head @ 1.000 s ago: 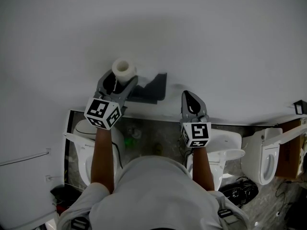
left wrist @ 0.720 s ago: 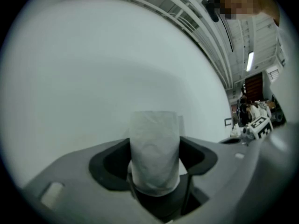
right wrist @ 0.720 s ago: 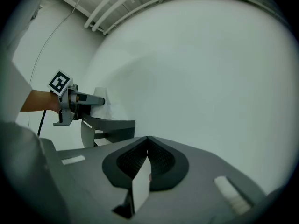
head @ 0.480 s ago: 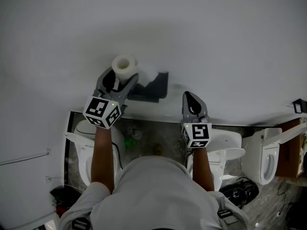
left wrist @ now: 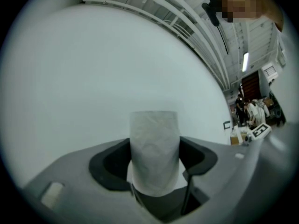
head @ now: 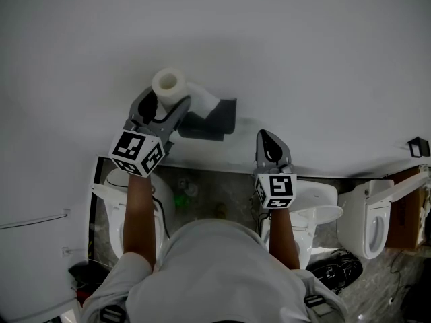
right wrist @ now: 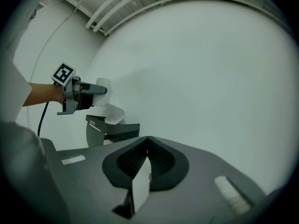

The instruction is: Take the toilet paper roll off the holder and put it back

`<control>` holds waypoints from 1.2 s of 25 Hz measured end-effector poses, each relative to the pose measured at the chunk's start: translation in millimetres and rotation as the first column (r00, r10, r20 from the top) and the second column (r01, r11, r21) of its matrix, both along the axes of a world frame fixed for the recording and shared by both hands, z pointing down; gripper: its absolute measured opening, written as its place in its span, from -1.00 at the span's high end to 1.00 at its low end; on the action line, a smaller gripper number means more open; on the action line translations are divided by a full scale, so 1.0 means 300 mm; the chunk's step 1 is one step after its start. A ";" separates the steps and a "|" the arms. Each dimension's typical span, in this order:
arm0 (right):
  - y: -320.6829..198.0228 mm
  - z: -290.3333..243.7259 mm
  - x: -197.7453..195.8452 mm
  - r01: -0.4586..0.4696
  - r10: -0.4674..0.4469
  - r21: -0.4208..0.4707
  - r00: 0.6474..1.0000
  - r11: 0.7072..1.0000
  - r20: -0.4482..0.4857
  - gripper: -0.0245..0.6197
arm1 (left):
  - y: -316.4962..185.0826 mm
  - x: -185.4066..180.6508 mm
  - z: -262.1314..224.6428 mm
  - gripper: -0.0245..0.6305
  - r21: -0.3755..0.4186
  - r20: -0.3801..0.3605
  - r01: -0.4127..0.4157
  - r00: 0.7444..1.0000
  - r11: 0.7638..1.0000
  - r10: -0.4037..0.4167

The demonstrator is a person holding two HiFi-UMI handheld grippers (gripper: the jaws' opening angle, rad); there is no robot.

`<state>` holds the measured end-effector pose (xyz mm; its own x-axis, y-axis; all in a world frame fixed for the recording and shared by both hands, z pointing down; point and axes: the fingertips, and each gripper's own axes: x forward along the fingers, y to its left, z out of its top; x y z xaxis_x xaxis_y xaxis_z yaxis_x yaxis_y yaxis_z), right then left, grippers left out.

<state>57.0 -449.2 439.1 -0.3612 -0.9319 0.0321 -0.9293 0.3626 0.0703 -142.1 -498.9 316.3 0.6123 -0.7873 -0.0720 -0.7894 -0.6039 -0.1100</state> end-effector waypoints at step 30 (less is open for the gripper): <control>0.082 0.012 0.035 -0.017 0.017 -0.014 1.000 1.000 0.012 0.92 | 0.055 0.027 -0.353 -0.02 0.169 0.025 -0.004 1.000 0.986 -0.001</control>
<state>67.6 -424.6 442.6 -0.3458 -0.9374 0.0404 -0.9360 0.3477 0.0545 -134.1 -482.3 210.4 0.6168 -0.7641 -0.1888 -0.7842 -0.5761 -0.2303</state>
